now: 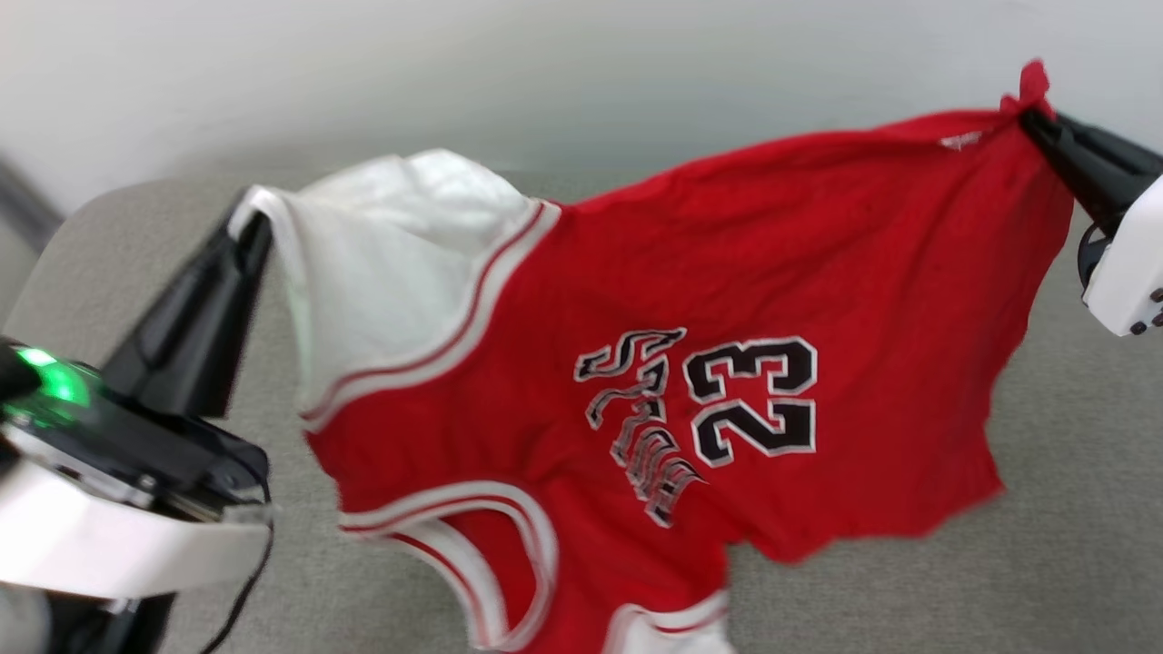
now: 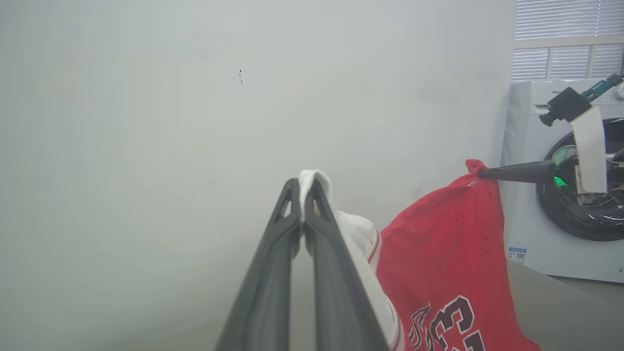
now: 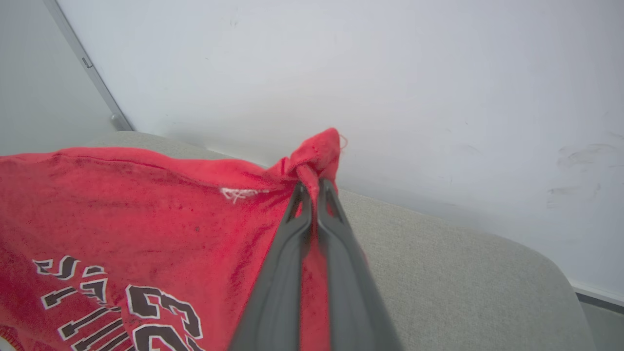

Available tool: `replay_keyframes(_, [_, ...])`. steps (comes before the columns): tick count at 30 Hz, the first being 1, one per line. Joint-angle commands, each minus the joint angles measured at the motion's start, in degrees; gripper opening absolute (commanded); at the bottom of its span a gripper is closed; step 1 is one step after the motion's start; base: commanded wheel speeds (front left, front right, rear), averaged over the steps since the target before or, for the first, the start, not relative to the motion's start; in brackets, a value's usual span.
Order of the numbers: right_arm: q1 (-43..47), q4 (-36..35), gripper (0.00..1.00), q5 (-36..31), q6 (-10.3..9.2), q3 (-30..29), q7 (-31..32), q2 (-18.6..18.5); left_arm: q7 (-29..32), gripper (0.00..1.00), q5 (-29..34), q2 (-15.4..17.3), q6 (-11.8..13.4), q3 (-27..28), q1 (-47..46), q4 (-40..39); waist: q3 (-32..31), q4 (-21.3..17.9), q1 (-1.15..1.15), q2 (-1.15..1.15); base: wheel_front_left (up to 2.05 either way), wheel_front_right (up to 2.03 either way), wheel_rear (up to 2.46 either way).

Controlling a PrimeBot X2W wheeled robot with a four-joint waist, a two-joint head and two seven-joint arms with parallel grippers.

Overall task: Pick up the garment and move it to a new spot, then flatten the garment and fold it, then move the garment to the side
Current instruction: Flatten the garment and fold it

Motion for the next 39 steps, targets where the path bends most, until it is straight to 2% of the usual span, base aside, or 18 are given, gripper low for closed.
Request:
replay_keyframes(1, [-0.7, -2.0, 0.0, 0.3, -0.02, -0.7, -0.4, 1.0, -0.2, 0.0, -0.7, 0.4, 0.4, 1.5, -1.8, -0.7, -1.5, -2.3, 0.0, 0.0, 0.0, 0.0, 0.0])
replay_keyframes(11, [-2.4, -11.4, 0.0, -0.9, -0.02, -3.0, -1.2, 5.0, 0.8, 0.0, -2.1, 2.1, 2.9, 8.9, -11.9, -3.2, -1.3, -7.1, 0.0, 0.0, 0.0, 0.0, 0.0])
replay_keyframes(19, [-4.8, -14.8, 0.0, -2.2, -0.02, -4.4, -2.9, 7.3, 2.3, 0.0, -2.7, 2.5, 4.9, 11.8, -21.4, -3.0, 1.7, -9.4, 0.0, 0.0, 0.0, 0.0, 0.0])
replay_keyframes(23, [-6.9, -15.2, 0.0, -3.1, -0.02, -5.2, -4.0, 7.5, 3.3, 0.0, -2.9, 3.3, 4.9, 12.4, -26.8, -1.8, 4.9, -9.9, 0.0, 0.0, 0.0, 0.0, 0.0])
replay_keyframes(31, [-15.7, -10.7, 0.0, -5.0, -0.02, -5.5, -8.4, 6.9, 4.9, 0.0, -3.0, 4.9, 2.2, 10.7, -41.6, 6.4, 14.0, -10.1, 0.0, 0.0, 0.0, 0.0, 0.0])
replay_keyframes(39, [-30.6, 1.0, 0.0, -10.1, -0.03, -5.5, -16.2, 8.7, 5.1, 0.0, -0.2, 2.6, -2.6, 4.4, -63.3, 21.4, 23.3, -9.7, 0.0, 0.0, 0.0, 0.0, 0.0])
